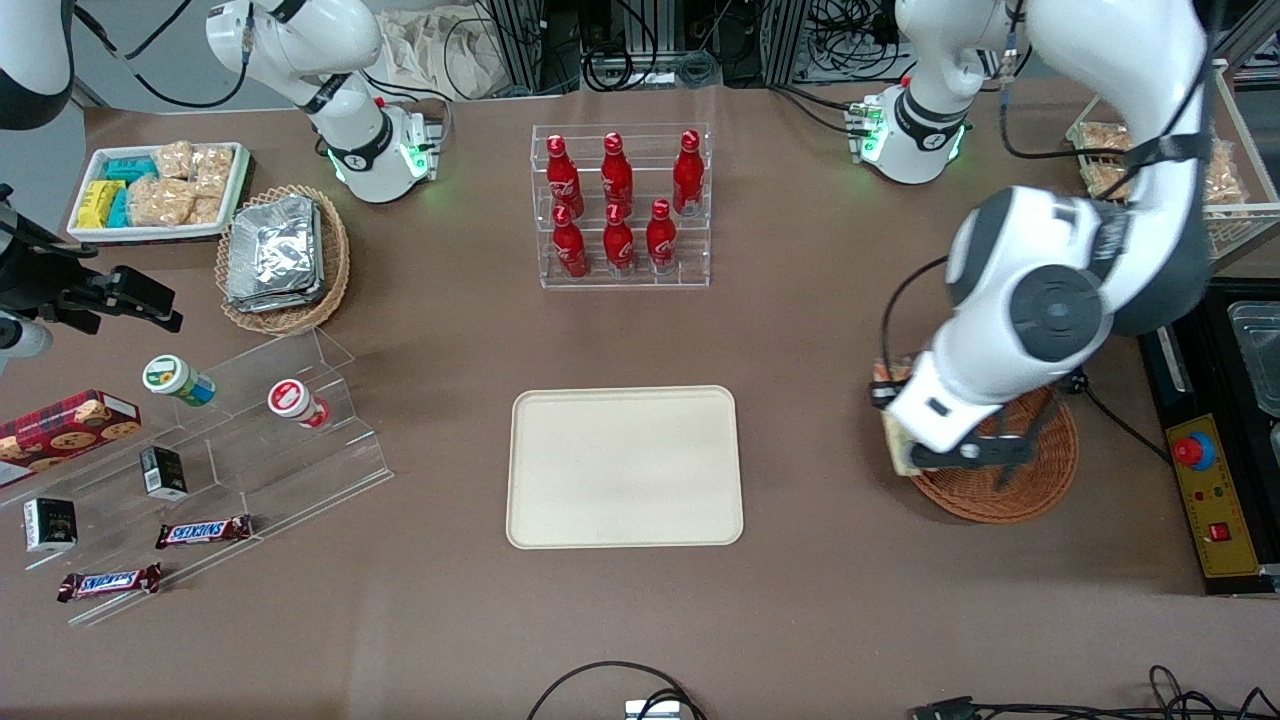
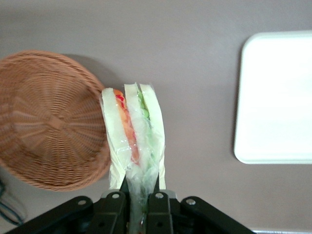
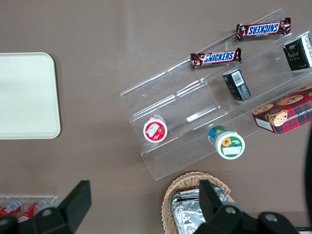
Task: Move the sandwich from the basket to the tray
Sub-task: 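Carry the held sandwich over the cream tray and lower it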
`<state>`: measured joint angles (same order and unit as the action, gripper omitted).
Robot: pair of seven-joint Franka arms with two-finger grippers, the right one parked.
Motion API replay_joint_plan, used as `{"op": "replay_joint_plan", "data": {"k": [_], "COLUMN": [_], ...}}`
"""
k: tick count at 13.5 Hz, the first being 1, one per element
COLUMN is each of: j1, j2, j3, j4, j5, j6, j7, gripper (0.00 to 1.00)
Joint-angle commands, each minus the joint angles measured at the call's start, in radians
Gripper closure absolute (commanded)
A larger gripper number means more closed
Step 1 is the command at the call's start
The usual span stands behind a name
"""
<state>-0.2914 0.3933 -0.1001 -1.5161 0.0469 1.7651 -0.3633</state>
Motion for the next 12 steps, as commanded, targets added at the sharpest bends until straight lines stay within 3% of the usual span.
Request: {"op": "replay_joint_plan", "data": {"k": [1,4,7,9,12], "j1": [-0.098,-0.204,-0.284,-0.288,-0.285], "j2": [0.134,0.324,0.438,0.496,0.509], "j3": [0.01,0.011,0.011,0.011,0.011], "j4": [0.115,0.267,0.298,0.303,0.309], "j5": [-0.004,0.002,0.005,0.004,0.004], "j6": [-0.01,0.025,0.187,0.305,0.34], "j7": [-0.026,-0.161,-0.291,-0.313,-0.302], "gripper": [1.0,1.0,1.0,1.0,1.0]}}
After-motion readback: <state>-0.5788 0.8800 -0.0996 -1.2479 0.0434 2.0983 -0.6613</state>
